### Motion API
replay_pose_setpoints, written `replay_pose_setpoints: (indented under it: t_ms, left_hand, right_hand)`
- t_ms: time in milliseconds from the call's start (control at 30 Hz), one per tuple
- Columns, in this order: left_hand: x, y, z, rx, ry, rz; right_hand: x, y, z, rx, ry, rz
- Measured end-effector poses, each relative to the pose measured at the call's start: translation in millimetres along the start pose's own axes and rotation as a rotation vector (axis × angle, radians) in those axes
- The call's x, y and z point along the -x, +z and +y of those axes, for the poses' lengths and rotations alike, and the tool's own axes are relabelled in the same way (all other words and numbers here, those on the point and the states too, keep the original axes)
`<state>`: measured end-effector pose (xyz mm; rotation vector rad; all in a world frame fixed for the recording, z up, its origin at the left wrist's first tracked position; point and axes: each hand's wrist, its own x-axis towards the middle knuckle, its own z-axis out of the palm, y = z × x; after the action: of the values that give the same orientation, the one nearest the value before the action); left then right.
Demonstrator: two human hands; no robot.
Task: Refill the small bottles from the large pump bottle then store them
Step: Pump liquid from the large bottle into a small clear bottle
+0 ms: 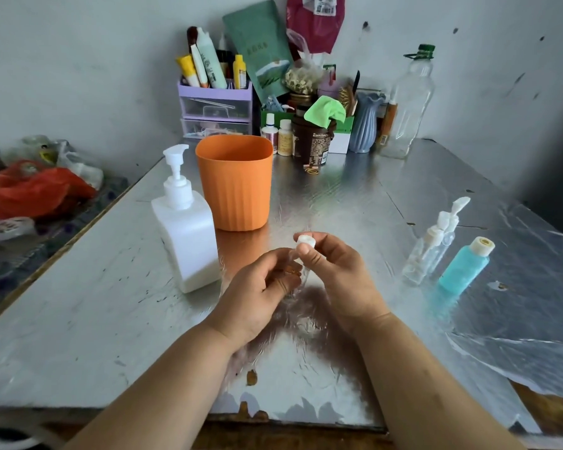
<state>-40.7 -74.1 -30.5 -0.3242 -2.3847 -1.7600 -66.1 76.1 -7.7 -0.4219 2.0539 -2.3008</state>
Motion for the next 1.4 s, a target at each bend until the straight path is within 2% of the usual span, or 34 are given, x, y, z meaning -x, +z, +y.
replay_pose_setpoints:
  t_ms: [133,300,467,633,733,833,1033,1233,1333,1400]
  left_hand:
    - [0,-1,-2,0.023,-0.003,0.005]
    - [0,-1,-1,0.005,0.016,0.003]
    - [-1,-1,-2,0.015,0.002,0.021]
    - [0,-1,-1,-0.011,0.005,0.009]
    - [-1,-1,-2,-0.017,0.000,0.014]
    - [-1,0,-1,-0.010,-0.003,0.027]
    - [-1,0,0,-0.019,-0.002,0.007]
    - [-2,-2,-2,0.035,-0.009,0.089]
    - [-5,-3,-4,0.078,-0.023,0.152]
    - [-6,-4,-5,0.079,-0.020,0.177]
  right_hand:
    - [1,2,1,-0.061,-0.018,-0.028]
    - [-2,6,-1,-0.114,-0.105,0.031]
    - [2,5,-4,-0.150,-0.083,-0.025]
    - [0,7,-3,-0.105,-0.098,0.048]
    - [1,4,-5,-0.184,-0.082,0.019]
    - [1,4,-6,-0.163,-0.078,0.016]
    - [-3,3,-4,-0.175,-0.166,0.158]
    - [-12,-21,-2,-0.180,-0.062,0.447]
    - [-15,-26,6,-0.039,0.010,0.464]
    - [-16,-28,13,0.191,0.026,0.470]
